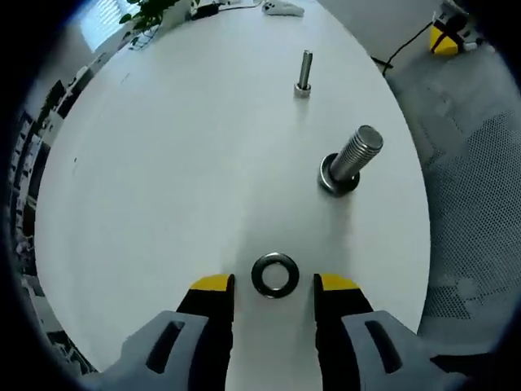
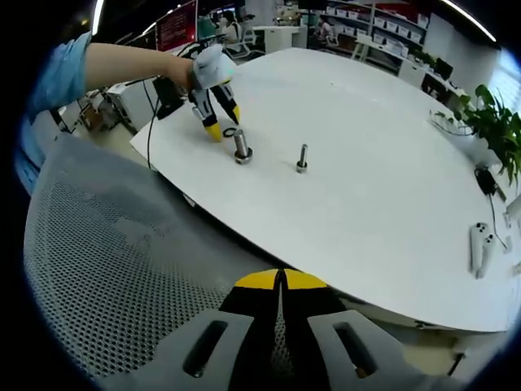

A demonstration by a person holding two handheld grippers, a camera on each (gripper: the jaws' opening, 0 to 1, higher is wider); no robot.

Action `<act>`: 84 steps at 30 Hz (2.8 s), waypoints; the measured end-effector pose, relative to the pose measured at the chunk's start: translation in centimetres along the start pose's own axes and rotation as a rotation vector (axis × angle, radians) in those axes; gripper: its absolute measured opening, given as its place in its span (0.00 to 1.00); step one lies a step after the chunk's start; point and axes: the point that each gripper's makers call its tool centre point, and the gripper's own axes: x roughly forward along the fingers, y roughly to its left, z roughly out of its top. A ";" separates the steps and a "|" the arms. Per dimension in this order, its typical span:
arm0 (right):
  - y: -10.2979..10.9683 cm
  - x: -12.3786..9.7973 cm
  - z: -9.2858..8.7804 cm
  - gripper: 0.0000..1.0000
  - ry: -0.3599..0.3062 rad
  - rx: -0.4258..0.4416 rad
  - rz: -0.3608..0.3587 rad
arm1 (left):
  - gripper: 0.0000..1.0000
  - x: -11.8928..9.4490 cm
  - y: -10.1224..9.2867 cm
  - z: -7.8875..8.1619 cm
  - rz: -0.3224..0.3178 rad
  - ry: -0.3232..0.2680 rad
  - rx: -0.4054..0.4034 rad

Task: Place the washer onto the threaded stud by aligning its center hole with the stud, sliding it down to the base, and recovering from edge contact or off-axis alignment until the washer reaches the visible bottom stop.

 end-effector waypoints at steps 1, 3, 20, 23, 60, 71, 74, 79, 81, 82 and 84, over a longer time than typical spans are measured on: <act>0.0 0.0 0.0 0.04 0.001 -0.001 0.000 | 0.35 0.0 -0.2 0.3 -0.016 -0.011 -0.011; 0.0 0.0 0.0 0.04 0.003 -0.004 0.002 | 0.34 0.1 0.1 0.4 -0.014 -0.003 -0.020; -0.1 0.0 0.0 0.04 -0.001 0.004 -0.005 | 0.19 -0.5 0.6 0.2 0.002 0.002 0.016; -0.1 0.0 0.0 0.04 -0.002 0.003 -0.004 | 0.18 -0.7 0.5 0.3 0.029 0.003 0.011; 0.2 -0.1 0.5 0.04 -0.038 0.006 0.009 | 0.18 -4.9 -5.2 9.8 -0.046 -0.030 0.104; 0.4 -0.1 0.6 0.04 -0.041 -0.007 0.024 | 0.18 -4.1 -4.8 10.2 -0.054 0.031 0.123; 0.5 -0.1 0.7 0.04 -0.043 -0.015 0.032 | 0.18 -4.4 -5.1 9.4 -0.053 0.065 0.144; 0.8 -0.1 0.8 0.04 -0.053 -0.033 0.046 | 0.18 -3.7 -4.6 9.7 -0.043 0.064 0.115; 0.9 -0.1 0.9 0.04 -0.056 -0.044 0.055 | 0.18 -3.3 -4.7 9.6 -0.040 0.075 0.110; 1.0 -0.1 0.9 0.04 -0.058 -0.048 0.061 | 0.18 -3.1 -4.9 9.5 -0.044 0.083 0.113; 1.3 -0.1 1.0 0.04 -0.063 -0.060 0.072 | 0.18 -2.5 -5.0 9.3 -0.040 0.101 0.120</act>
